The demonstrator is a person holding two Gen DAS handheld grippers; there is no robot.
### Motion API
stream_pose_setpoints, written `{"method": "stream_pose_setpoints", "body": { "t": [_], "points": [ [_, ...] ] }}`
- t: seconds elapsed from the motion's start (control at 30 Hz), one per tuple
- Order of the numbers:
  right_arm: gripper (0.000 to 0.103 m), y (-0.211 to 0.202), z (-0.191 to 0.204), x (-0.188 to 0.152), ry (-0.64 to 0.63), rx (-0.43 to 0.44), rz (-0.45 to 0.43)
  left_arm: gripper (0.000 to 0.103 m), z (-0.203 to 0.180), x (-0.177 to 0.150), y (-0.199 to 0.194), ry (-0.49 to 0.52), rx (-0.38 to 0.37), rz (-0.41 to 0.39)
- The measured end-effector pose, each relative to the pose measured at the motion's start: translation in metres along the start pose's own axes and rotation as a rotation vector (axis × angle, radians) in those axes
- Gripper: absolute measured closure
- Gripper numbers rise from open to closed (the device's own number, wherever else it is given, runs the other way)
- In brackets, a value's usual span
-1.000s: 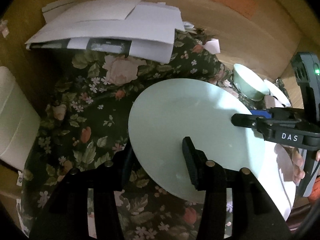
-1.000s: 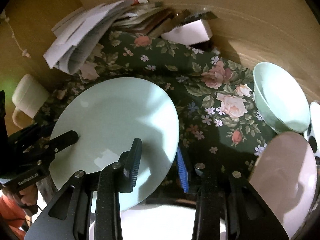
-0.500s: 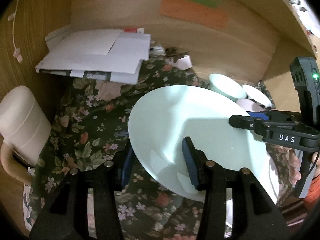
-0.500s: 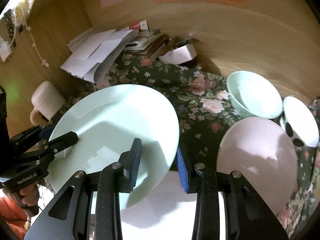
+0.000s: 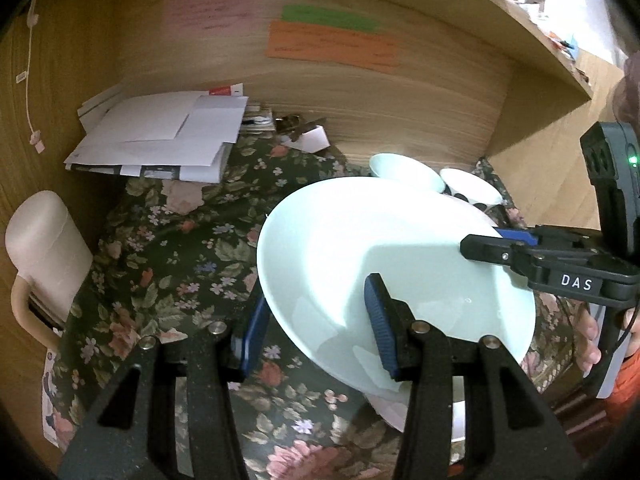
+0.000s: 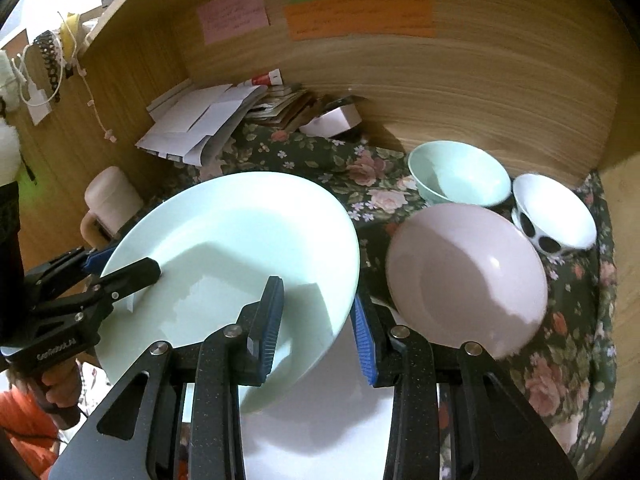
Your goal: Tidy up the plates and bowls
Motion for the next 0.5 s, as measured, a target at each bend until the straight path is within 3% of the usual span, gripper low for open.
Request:
{"method": "stream_pose_setpoints", "body": {
  "t": [0.5],
  "points": [
    [0.072,-0.016,-0.017,-0.047,0.061,-0.002,0.013,0.056,-0.037,-0.033,-0.005,0.034,-0.031,0.029]
  ]
}}
Point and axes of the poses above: each gripper's, at about its wrist camera, not at the fingertips, and y roughly the way its jaws point, z to its left, x to its top, the point moved 6 cm from there along y, roughly the way its jaws point, and after that the axes turned 8 degrees about -x, right-handed, at the moved point
